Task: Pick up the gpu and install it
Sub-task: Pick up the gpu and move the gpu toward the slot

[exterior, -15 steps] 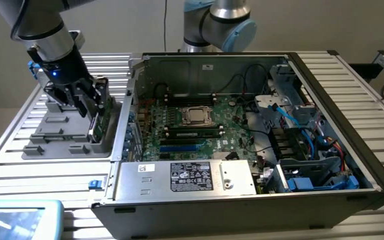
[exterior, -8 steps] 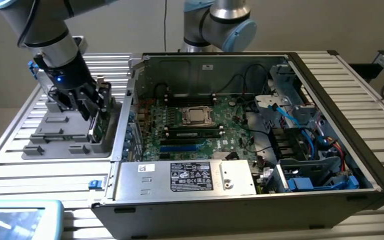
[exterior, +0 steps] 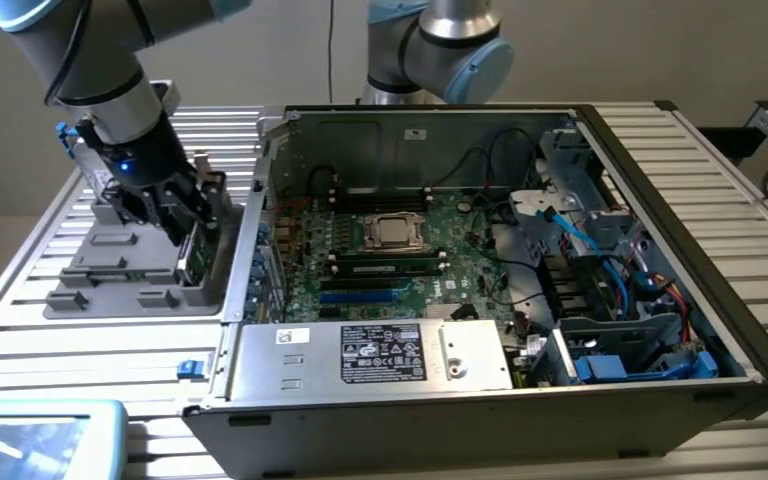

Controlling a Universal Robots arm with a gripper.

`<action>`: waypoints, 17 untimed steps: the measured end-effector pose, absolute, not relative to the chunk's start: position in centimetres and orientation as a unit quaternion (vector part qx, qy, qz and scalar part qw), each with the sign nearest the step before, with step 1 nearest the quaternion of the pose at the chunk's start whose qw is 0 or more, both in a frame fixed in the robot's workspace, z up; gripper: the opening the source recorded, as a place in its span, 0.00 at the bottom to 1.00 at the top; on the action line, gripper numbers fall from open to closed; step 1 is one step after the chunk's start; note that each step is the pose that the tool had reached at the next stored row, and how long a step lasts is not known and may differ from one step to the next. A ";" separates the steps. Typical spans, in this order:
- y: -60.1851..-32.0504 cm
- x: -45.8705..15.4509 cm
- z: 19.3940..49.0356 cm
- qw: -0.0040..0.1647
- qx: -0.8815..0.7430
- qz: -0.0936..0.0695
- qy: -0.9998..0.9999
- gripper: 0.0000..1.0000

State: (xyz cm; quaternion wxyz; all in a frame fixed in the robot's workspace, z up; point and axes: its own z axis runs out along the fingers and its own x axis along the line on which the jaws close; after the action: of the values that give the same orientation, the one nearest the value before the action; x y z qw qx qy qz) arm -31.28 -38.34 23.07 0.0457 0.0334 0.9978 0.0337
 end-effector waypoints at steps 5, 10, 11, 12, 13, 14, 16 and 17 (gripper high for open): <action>-37.9 -31.3 22.8 0.046 0.033 0.034 0.998 0.52; -37.9 -31.3 22.6 0.046 0.033 0.034 0.998 0.52; -37.9 -31.3 22.6 0.046 0.033 0.034 0.998 0.52; -37.9 -31.3 22.6 0.046 0.033 0.034 0.998 0.52; -37.9 -31.3 22.5 0.046 0.033 0.034 0.998 0.49; -37.9 -31.3 22.5 0.046 0.033 0.034 0.998 0.43; -37.9 -31.3 22.5 0.046 0.033 0.034 0.998 0.37; -37.9 -31.3 22.5 0.046 0.033 0.034 0.998 0.37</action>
State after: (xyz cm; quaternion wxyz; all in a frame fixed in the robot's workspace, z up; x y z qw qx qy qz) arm -31.27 -37.88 22.53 0.0457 0.0333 0.9978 0.0336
